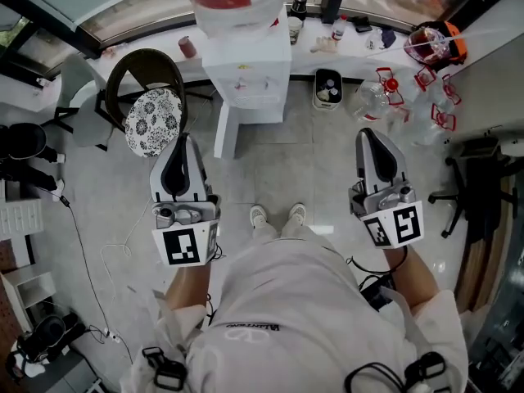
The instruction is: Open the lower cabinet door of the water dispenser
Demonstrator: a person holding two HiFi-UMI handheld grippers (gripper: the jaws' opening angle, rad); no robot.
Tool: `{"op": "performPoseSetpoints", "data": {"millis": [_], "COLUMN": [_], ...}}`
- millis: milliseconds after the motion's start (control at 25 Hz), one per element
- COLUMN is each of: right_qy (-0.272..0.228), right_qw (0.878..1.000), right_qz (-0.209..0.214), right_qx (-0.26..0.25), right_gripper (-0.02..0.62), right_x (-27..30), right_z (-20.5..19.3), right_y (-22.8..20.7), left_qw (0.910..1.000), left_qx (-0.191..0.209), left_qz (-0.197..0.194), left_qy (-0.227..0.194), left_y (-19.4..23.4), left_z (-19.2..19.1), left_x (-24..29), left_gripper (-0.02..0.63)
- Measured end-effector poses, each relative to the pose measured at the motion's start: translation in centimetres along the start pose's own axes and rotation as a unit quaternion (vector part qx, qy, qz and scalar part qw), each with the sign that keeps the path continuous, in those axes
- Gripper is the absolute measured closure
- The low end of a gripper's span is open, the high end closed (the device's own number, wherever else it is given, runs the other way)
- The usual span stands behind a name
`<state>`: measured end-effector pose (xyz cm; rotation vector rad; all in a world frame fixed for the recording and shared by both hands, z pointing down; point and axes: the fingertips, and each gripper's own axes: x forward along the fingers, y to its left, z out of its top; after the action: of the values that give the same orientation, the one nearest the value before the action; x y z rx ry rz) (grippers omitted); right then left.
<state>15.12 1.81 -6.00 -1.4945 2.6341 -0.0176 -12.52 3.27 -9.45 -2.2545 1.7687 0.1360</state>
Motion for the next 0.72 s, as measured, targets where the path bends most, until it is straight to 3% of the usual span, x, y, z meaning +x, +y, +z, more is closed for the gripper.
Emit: {"op": "performPoseSetpoints", "data": {"millis": [720], "right_qy": [0.005], "right_qw": [1.000], "right_qz": [-0.001], "right_qx": [-0.011], "right_gripper": [0.575], "right_x": [-0.1], "right_z": [0.3], "right_y": [1.3], "left_qw": [0.9997], "left_qx": [-0.006], "left_qz": [-0.022], "left_qy": [-0.006], "left_y": [0.0], "left_z": [0.6], "left_x": [-0.8], "left_gripper": [0.604]}}
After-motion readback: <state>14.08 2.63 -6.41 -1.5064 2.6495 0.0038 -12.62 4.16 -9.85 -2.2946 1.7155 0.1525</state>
